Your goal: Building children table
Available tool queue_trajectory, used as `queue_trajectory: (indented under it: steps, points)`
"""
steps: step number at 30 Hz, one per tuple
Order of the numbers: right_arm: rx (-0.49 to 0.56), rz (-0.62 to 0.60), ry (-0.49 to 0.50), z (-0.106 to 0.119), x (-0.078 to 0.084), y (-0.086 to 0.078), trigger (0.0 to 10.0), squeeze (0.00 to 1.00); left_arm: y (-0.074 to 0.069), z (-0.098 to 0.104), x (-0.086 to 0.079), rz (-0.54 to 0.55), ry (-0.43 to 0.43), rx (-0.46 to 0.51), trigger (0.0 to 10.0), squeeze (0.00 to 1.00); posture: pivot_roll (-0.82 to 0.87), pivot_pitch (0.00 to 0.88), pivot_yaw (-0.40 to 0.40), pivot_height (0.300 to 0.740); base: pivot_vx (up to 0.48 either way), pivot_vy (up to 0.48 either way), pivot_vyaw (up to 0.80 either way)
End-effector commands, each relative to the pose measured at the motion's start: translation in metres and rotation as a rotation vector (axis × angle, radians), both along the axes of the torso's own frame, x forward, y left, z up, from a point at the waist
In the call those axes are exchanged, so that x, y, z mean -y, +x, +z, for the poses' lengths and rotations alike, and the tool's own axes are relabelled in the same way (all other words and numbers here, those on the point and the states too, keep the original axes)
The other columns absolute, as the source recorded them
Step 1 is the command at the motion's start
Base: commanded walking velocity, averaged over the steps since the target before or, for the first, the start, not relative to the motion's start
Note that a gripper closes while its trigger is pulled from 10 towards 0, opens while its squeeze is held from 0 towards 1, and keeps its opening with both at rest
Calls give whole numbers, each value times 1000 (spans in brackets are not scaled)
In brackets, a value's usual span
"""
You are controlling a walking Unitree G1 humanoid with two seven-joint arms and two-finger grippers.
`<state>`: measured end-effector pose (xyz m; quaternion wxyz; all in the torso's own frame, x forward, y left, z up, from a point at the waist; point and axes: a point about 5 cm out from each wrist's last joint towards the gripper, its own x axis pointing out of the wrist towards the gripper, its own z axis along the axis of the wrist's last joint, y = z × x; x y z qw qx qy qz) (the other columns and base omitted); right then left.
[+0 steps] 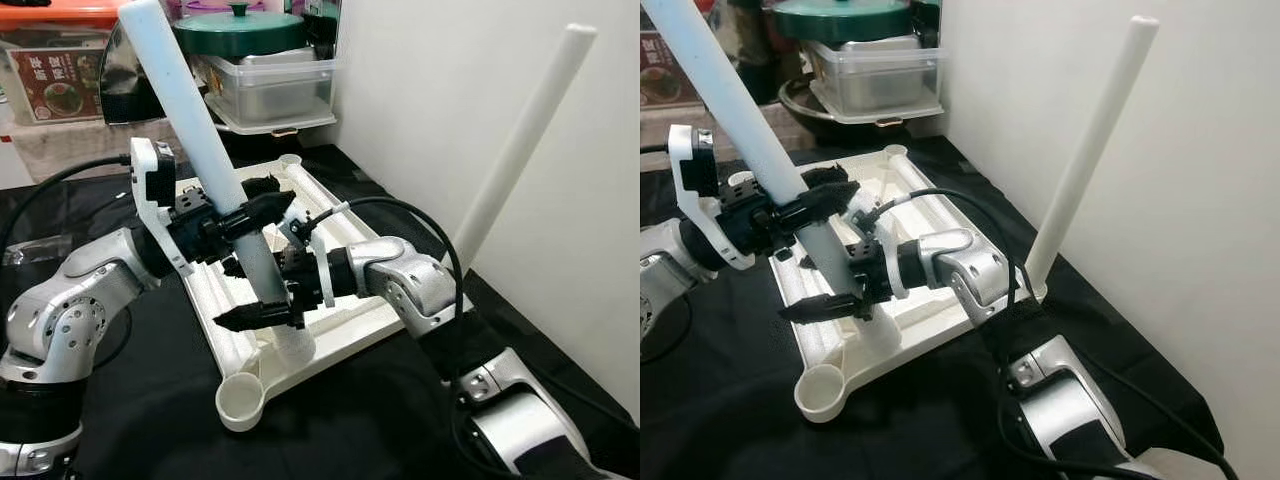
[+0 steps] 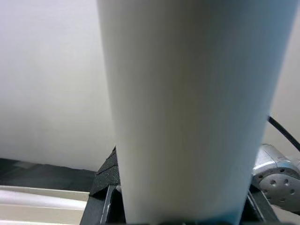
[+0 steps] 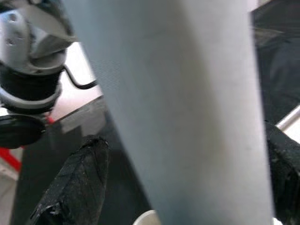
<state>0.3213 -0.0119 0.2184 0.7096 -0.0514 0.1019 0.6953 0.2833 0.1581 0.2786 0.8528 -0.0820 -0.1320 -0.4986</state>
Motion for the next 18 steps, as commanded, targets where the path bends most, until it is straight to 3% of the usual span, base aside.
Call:
queue_trajectory:
  steps: [1, 9, 10, 12, 18]
  points:
    - [32, 3, -31, 4, -16, -3, 0, 0, 0, -6, 13, -38, 41, -9, 0, 0, 28, 0, -94, 740, 0, 0, 0]
    - [11, 2, -19, 7, -18, -5, 0, 0, 2, -6, 12, -27, 45, -14, 0, 0, 24, 0, -89, 740, 0, 0, 0]
    - [10, 6, -15, 9, -17, -6, 0, 0, 3, -6, 11, -18, 54, -10, 9529, 0, 23, 0, -88, 740, 0, 0, 0]
    - [9, 1, -15, 9, -16, -6, 0, 0, 5, -6, 11, -1, 60, -9, 10000, 0, 23, 0, -87, 740, 0, 0, 0]
    - [1, -22, -10, 7, -11, -4, 0, 0, 9, -6, 7, 31, 66, -7, 10000, 0, 24, 0, -83, 740, 0, 0, 0]
